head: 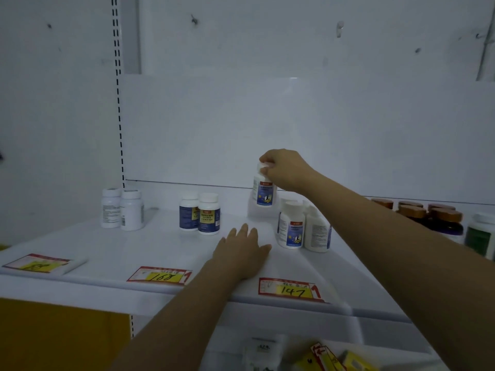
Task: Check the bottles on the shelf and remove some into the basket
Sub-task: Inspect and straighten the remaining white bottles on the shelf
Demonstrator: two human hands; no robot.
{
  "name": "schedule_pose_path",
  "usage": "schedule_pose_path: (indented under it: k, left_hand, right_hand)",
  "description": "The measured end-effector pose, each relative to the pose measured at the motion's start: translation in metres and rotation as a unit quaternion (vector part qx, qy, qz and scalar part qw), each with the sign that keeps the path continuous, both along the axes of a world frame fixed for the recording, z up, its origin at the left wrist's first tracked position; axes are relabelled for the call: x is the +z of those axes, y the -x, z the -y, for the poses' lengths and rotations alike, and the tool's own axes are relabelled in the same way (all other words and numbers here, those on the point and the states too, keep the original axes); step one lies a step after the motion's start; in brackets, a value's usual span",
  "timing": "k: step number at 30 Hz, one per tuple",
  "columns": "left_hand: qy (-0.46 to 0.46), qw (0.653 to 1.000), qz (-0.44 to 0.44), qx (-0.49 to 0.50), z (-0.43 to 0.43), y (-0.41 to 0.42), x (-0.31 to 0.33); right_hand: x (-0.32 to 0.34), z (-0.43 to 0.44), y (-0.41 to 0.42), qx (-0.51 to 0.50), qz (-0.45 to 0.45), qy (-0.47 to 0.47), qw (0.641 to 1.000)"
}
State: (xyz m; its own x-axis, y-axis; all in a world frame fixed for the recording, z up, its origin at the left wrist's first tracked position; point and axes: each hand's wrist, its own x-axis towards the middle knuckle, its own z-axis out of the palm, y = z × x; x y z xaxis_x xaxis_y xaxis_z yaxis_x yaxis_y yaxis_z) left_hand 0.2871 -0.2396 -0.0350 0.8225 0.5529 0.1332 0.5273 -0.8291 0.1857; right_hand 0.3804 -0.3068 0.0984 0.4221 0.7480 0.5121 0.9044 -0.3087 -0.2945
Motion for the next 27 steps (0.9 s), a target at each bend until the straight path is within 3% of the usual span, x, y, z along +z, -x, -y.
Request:
schedule_pose_path:
  k: [5, 14, 27]
  left_hand:
    - [-0.011, 0.998, -0.054, -0.002, -0.001, -0.001, -0.002]
    - [-0.017, 0.998, -0.055, -0.004, -0.001, 0.001, -0.002]
    - [-0.011, 0.998, -0.059, -0.005, 0.0, 0.002, -0.001]
  right_hand:
    - [-0.02, -0.013, -0.011, -0.015, -0.002, 0.036, 0.999]
    - [-0.044, -0.034, -0.02, -0.068, 0.014, 0.174, 0.982]
    - [-0.011, -0.016, -0.047, -0.106, 0.029, 0.219, 0.969]
